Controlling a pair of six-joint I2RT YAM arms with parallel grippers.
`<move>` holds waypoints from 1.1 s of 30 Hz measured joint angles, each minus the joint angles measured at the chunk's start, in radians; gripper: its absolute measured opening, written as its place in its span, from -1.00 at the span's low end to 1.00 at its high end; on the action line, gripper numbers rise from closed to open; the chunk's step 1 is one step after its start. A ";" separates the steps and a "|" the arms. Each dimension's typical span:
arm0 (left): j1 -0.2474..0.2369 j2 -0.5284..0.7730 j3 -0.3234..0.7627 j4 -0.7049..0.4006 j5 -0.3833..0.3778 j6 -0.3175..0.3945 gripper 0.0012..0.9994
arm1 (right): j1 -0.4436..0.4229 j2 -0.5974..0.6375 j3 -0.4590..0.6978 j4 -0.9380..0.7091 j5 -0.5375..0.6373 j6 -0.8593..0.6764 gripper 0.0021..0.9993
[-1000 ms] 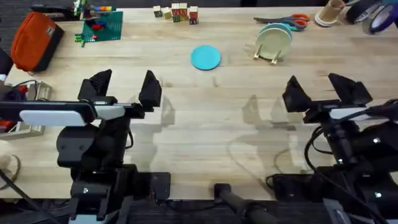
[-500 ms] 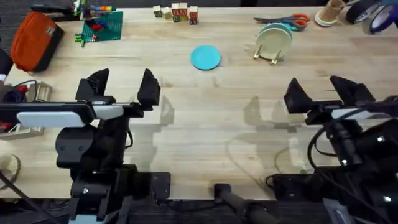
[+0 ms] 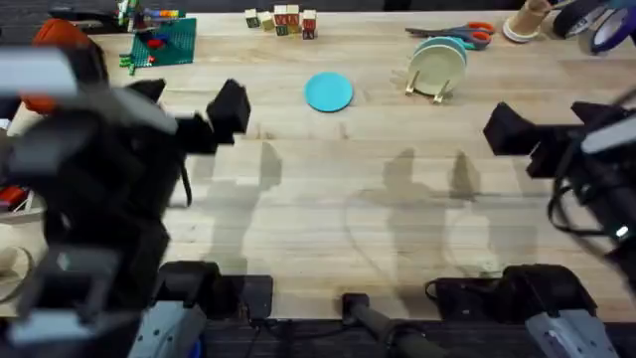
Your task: Pick up the plates from the table one by one and place each into a slot on the dish rack.
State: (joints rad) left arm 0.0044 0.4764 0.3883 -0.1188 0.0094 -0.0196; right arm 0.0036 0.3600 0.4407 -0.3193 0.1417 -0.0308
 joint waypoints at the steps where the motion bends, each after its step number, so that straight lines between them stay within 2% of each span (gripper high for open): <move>1: 0.000 0.059 0.042 -0.014 0.015 0.000 0.98 | 0.000 0.050 0.044 -0.028 -0.007 0.000 0.99; 6: 0.000 0.355 0.269 -0.114 0.115 -0.003 0.99 | 0.000 0.298 0.264 -0.170 -0.046 0.000 0.99; 10: 0.000 0.579 0.466 -0.187 0.237 -0.005 0.99 | 0.000 0.475 0.445 -0.299 -0.071 0.000 0.99; 15: 0.000 0.798 0.710 -0.334 0.364 -0.008 0.99 | 0.000 0.640 0.662 -0.470 -0.083 0.000 0.99; 20: 0.000 0.959 0.902 -0.481 0.424 -0.008 0.99 | 0.000 0.743 0.795 -0.576 -0.104 0.000 0.99; 24: 0.000 1.035 0.970 -0.487 0.490 -0.008 0.99 | 0.000 0.772 0.815 -0.588 -0.147 0.000 0.99; 29: 0.000 1.067 0.973 -0.483 0.540 -0.009 0.99 | 0.000 0.772 0.817 -0.591 -0.174 0.000 0.99; 33: 0.000 1.073 0.973 -0.492 0.581 -0.058 0.99 | 0.000 0.772 0.817 -0.592 -0.184 0.000 0.99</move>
State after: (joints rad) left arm 0.0044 1.5497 1.3613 -0.6110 0.5903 -0.0781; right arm 0.0036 1.1324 1.2579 -0.9113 -0.0427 -0.0307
